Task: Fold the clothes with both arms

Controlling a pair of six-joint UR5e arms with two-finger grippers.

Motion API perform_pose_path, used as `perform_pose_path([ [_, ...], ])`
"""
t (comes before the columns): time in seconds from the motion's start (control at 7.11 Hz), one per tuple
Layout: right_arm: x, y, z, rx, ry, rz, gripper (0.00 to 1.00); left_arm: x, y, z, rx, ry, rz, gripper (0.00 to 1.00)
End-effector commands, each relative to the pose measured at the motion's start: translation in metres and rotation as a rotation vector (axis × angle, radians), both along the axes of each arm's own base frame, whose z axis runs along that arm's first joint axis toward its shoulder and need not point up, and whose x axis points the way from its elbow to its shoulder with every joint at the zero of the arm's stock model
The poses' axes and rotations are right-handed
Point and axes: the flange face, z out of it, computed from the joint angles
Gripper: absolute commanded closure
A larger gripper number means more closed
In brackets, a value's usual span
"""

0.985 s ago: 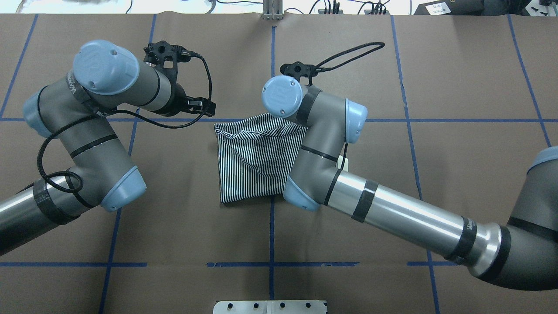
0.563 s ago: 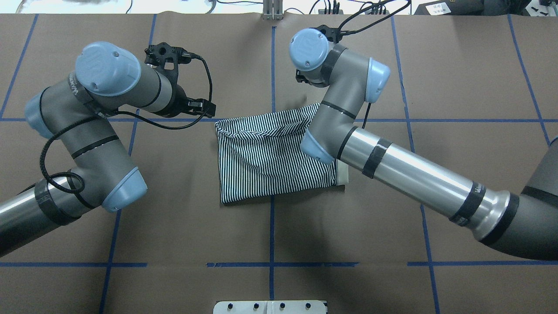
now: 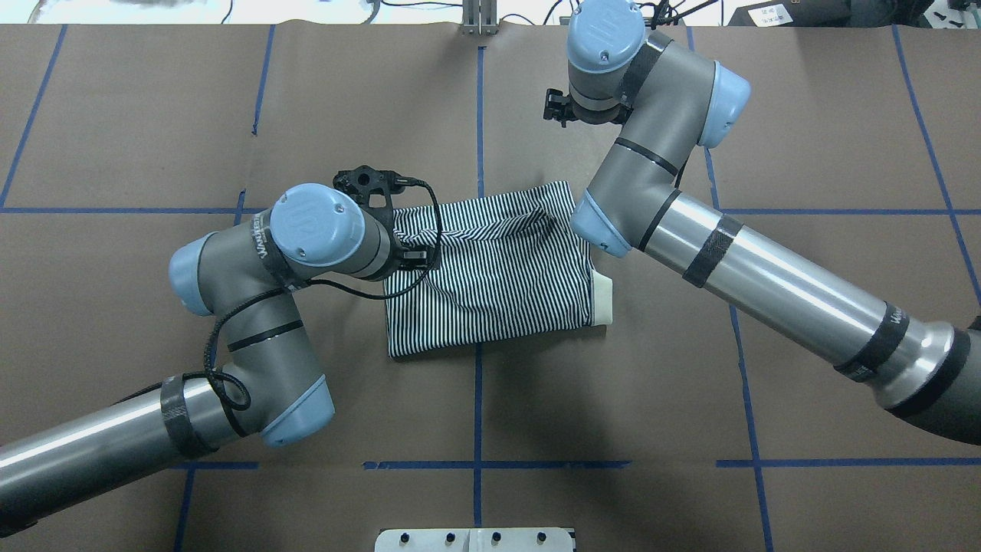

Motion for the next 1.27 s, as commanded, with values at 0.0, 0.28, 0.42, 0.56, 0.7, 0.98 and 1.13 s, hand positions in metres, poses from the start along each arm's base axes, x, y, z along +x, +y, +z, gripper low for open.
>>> perform_pose_path([
  [0.0, -0.004, 0.005, -0.001, 0.002, -0.007, -0.005, 0.00, 0.018, 0.001, 0.006, -0.015, -0.022, 0.005, 0.00],
  [0.28, -0.005, 0.009, 0.005, 0.000, -0.004, -0.009, 0.00, 0.010, -0.029, 0.005, 0.021, -0.045, -0.058, 0.00],
  [0.42, -0.006, 0.012, 0.009, -0.002, -0.004, -0.011, 0.00, 0.007, -0.059, 0.008, 0.036, -0.078, -0.068, 0.00],
  [0.56, -0.006, 0.018, 0.013, 0.001, -0.005, -0.016, 0.00, 0.007, -0.090, 0.017, 0.050, -0.102, -0.079, 0.00],
  [0.7, -0.005, 0.024, 0.013, 0.005, -0.012, -0.019, 0.00, -0.008, -0.123, 0.040, 0.087, -0.123, -0.087, 0.00],
  [0.98, -0.006, 0.030, 0.017, 0.000, -0.016, -0.014, 0.00, -0.058, -0.172, 0.050, 0.162, -0.164, -0.091, 0.00],
  [1.13, -0.004, 0.037, 0.015, 0.005, -0.027, -0.014, 0.00, -0.059, -0.171, 0.046, 0.160, -0.150, -0.074, 0.00],
])
